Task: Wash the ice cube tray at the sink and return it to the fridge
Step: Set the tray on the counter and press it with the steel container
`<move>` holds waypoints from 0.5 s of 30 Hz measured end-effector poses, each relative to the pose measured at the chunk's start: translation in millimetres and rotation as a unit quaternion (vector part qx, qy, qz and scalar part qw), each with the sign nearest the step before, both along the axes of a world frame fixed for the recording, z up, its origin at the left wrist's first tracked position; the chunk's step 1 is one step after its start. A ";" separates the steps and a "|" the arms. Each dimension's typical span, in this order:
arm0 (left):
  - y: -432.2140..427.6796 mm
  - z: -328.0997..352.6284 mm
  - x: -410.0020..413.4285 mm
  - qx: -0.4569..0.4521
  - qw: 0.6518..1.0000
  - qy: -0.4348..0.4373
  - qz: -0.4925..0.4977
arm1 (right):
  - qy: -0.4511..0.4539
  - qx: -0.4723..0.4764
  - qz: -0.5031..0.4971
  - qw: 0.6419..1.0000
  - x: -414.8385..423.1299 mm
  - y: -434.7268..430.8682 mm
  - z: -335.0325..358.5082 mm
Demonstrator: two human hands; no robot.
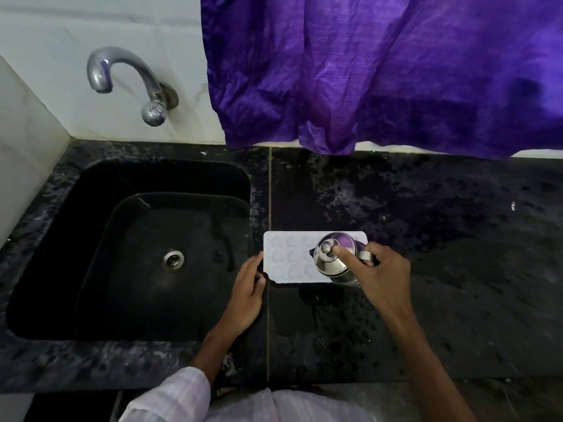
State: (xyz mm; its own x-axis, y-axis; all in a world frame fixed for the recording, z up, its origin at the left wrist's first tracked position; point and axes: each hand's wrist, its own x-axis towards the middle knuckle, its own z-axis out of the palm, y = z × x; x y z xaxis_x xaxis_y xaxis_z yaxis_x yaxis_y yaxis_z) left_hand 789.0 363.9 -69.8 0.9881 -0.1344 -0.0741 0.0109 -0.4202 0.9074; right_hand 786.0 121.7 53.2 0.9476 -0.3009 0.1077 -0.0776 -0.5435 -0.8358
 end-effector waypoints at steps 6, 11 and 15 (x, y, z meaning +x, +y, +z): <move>1.8 -2.3 0.7 0.002 1.000 0.004 0.006 | 0.003 -0.022 0.006 1.000 -5.4 2.6 5.4; 3.8 -4.8 -0.7 -0.016 1.000 0.002 0.000 | 0.009 -0.031 -0.016 0.999 -11.7 -11.3 8.7; 4.1 -6.4 0.5 -0.023 1.000 0.006 -0.002 | 0.014 -0.049 -0.046 0.998 -18.4 -30.4 13.0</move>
State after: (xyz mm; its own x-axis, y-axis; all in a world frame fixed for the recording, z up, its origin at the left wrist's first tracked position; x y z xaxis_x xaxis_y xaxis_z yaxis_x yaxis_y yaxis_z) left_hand 789.5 368.0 -76.2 0.9866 -0.1427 -0.0789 0.0192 -0.3789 0.9252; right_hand 767.7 91.3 66.1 0.9195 -0.3757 0.1153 -0.1530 -0.6124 -0.7756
